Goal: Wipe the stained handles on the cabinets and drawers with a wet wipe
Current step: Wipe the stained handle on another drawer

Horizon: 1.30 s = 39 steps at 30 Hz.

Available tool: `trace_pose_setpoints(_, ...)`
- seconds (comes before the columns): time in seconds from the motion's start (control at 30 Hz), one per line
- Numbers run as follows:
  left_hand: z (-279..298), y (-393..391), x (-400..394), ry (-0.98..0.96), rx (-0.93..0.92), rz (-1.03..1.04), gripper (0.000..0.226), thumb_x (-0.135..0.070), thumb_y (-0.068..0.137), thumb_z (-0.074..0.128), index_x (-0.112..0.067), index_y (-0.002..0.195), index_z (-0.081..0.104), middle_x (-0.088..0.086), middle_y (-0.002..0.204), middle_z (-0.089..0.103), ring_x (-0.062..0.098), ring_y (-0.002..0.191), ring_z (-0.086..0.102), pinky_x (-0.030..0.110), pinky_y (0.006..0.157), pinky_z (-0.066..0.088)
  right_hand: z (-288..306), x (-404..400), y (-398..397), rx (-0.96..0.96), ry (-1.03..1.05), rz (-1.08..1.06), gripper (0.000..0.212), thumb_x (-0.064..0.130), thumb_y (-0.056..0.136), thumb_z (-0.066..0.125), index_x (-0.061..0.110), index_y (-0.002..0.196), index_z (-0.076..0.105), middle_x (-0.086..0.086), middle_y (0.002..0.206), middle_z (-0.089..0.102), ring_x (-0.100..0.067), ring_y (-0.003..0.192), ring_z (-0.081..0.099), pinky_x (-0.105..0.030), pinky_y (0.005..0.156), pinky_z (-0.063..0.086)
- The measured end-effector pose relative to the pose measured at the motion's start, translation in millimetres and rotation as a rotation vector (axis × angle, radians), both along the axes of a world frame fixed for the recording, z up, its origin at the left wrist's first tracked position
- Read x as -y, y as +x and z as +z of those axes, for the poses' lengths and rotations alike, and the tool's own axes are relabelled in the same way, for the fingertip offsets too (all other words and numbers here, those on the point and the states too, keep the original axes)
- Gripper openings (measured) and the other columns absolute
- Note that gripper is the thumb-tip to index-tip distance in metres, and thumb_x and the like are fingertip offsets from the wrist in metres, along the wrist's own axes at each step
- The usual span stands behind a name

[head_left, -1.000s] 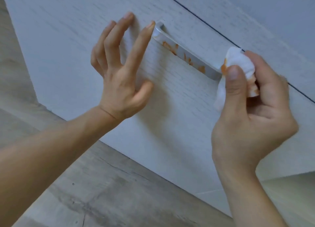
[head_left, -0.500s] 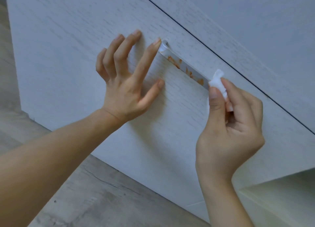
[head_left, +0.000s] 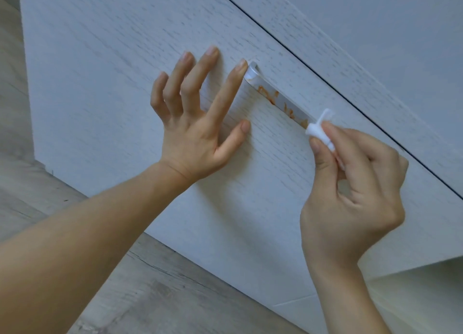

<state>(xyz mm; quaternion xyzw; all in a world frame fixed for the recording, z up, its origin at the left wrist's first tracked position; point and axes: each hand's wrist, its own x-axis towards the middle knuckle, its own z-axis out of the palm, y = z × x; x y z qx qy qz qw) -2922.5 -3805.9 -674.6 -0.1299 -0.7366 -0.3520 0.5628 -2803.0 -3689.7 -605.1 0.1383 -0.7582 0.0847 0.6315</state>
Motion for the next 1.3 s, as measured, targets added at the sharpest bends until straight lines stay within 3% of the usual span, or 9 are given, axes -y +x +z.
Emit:
trace_pose_setpoints(0.23,-2,-4,-2,-0.006,-0.028,0.025,0.057,-0.052,0.091,0.032,-0.028,0.142,0.021,0.005,0.143,0.018,0.028,0.133,0.017,0.047,0.108,0.010,10,-2,-12,-0.013,0.194,-0.011,0.012,0.006,0.087,0.069,0.000,0.097,0.072,-0.007,0.090,0.070,-0.028,0.075,0.062,-0.022,0.077,0.047)
trace_pose_setpoints(0.37,-2,-3,-1,-0.016,-0.014,0.019,0.057,-0.052,0.091,0.032,-0.029,0.142,0.021,0.004,0.143,0.017,0.027,0.133,0.017,0.050,0.107,0.013,1,1,-6,0.000,-0.012,0.001,0.014,0.005,0.087,0.068,0.000,0.100,0.069,-0.004,0.090,0.063,-0.019,0.078,0.056,-0.015,0.079,0.042)
trace_pose_setpoints(0.5,-2,-3,-2,-0.018,-0.008,0.021,0.057,-0.053,0.091,0.030,-0.028,0.142,0.022,0.003,0.143,0.017,0.027,0.133,0.017,0.050,0.107,0.014,1,11,1,0.082,-0.470,0.061,0.020,0.015,0.091,0.061,0.014,0.111,0.062,0.007,0.089,0.055,0.004,0.080,0.052,-0.006,0.072,0.038)
trace_pose_setpoints(0.67,-3,-6,-4,-0.005,-0.017,0.043,0.057,-0.053,0.091,0.028,-0.028,0.142,0.020,0.003,0.142,0.018,0.026,0.133,0.017,0.050,0.107,0.014,2,25,-2,0.156,-0.833,0.117,0.018,0.019,0.093,0.059,0.015,0.107,0.069,0.002,0.092,0.069,0.005,0.081,0.060,-0.009,0.076,0.046)
trace_pose_setpoints(0.77,-3,-7,-4,-0.004,-0.024,0.050,0.057,-0.053,0.091,0.027,-0.029,0.142,0.020,0.004,0.142,0.018,0.026,0.133,0.018,0.050,0.107,0.015,6,29,-5,0.154,-0.907,0.143,0.016,0.018,0.093,0.059,0.014,0.103,0.072,0.009,0.086,0.070,0.005,0.080,0.063,-0.011,0.074,0.048)
trace_pose_setpoints(0.93,-2,-7,-6,0.004,-0.025,0.058,0.057,-0.054,0.090,0.026,-0.029,0.141,0.021,0.003,0.142,0.019,0.027,0.133,0.019,0.051,0.107,0.016,2,34,13,0.130,-0.510,0.069,0.023,0.016,0.090,0.063,0.013,0.113,0.064,0.008,0.092,0.060,0.001,0.083,0.058,-0.010,0.071,0.044)
trace_pose_setpoints(1.03,-2,-7,-4,0.005,-0.021,0.057,0.058,-0.054,0.089,0.028,-0.028,0.141,0.022,0.002,0.141,0.019,0.026,0.132,0.019,0.051,0.107,0.016,2,24,2,0.076,-0.168,-0.002,0.019,0.012,0.091,0.064,0.004,0.108,0.067,0.005,0.096,0.059,-0.023,0.083,0.057,-0.027,0.073,0.045)
trace_pose_setpoints(1.1,-1,-6,-4,0.001,-0.026,0.052,0.057,-0.053,0.089,0.029,-0.028,0.140,0.023,0.002,0.141,0.019,0.026,0.132,0.019,0.051,0.107,0.016,3,15,-5,0.012,0.026,-0.070,0.015,0.014,0.092,0.063,0.005,0.102,0.071,0.004,0.095,0.061,-0.023,0.084,0.057,-0.033,0.074,0.042)
trace_pose_setpoints(1.3,-1,-5,-3,0.002,-0.028,0.039,0.057,-0.053,0.090,0.031,-0.026,0.140,0.026,0.003,0.141,0.020,0.027,0.132,0.019,0.052,0.106,0.017,2,11,-18,-0.082,0.177,-0.064,0.014,0.014,0.093,0.062,0.006,0.098,0.073,-0.002,0.093,0.070,-0.019,0.086,0.054,-0.037,0.073,0.045)
